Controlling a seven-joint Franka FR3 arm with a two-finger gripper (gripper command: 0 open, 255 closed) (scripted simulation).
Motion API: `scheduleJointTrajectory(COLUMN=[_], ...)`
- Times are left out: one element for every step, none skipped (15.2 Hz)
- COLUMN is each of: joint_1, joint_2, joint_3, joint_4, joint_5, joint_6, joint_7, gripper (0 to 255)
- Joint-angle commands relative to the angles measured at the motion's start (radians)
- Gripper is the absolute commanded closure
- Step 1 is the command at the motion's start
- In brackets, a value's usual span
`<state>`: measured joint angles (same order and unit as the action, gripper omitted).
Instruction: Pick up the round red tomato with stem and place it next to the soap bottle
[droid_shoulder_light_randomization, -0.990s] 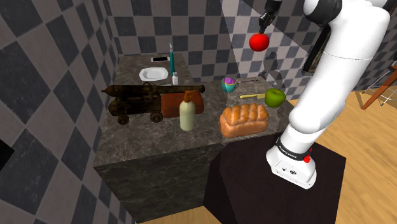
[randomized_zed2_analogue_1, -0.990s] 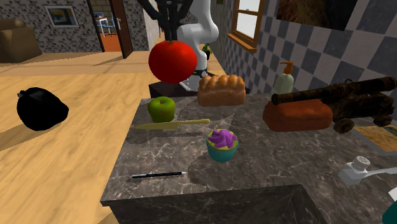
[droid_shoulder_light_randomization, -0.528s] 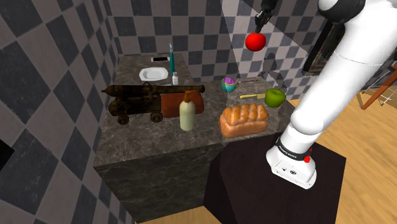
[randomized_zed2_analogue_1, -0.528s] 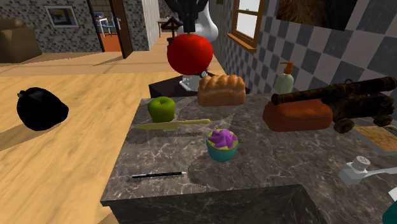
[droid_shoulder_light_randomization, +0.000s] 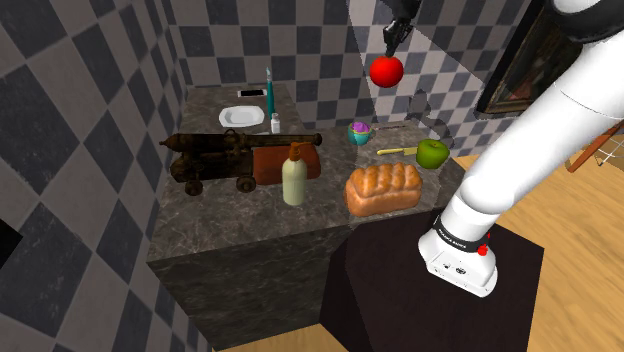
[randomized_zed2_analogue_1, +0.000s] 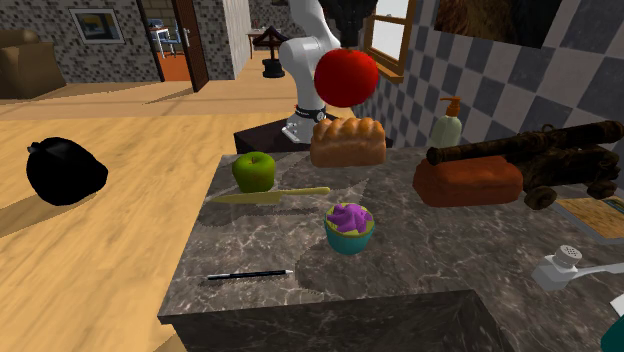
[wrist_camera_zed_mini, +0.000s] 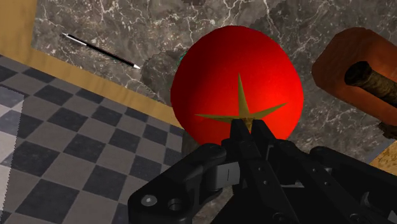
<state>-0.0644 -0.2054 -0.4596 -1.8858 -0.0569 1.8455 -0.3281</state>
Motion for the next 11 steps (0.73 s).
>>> scheduleJointTrajectory(joint_1=[0.015,0.022,0.029,0.036,0.043,0.050,0.057,0.064,0.072,0.079,0.087], joint_2=[-0.043,-0.060,-0.075,-0.089,-0.102,-0.113,-0.124,-0.133,-0.141,-0.148,-0.154], joint_3=[0.040,0.058,0.077,0.096,0.115,0.133,0.152,0.170,0.188,0.206,0.224], joint_4=[-0.039,-0.057,-0.073,-0.088,-0.101,-0.114,-0.125,-0.136,-0.145,-0.153,-0.160], joint_5=[-0.020,-0.026,-0.031,-0.035,-0.038,-0.040,-0.042,-0.042,-0.042,-0.042,-0.041], joint_6=[-0.001,-0.001,0.000,0.000,0.000,0.000,0.000,0.000,-0.001,-0.001,-0.002], joint_7=[0.063,0.091,0.118,0.145,0.172,0.199,0.225,0.251,0.277,0.302,0.328], gripper=[255,255,255,255,255,255,255,255,255,255,255])
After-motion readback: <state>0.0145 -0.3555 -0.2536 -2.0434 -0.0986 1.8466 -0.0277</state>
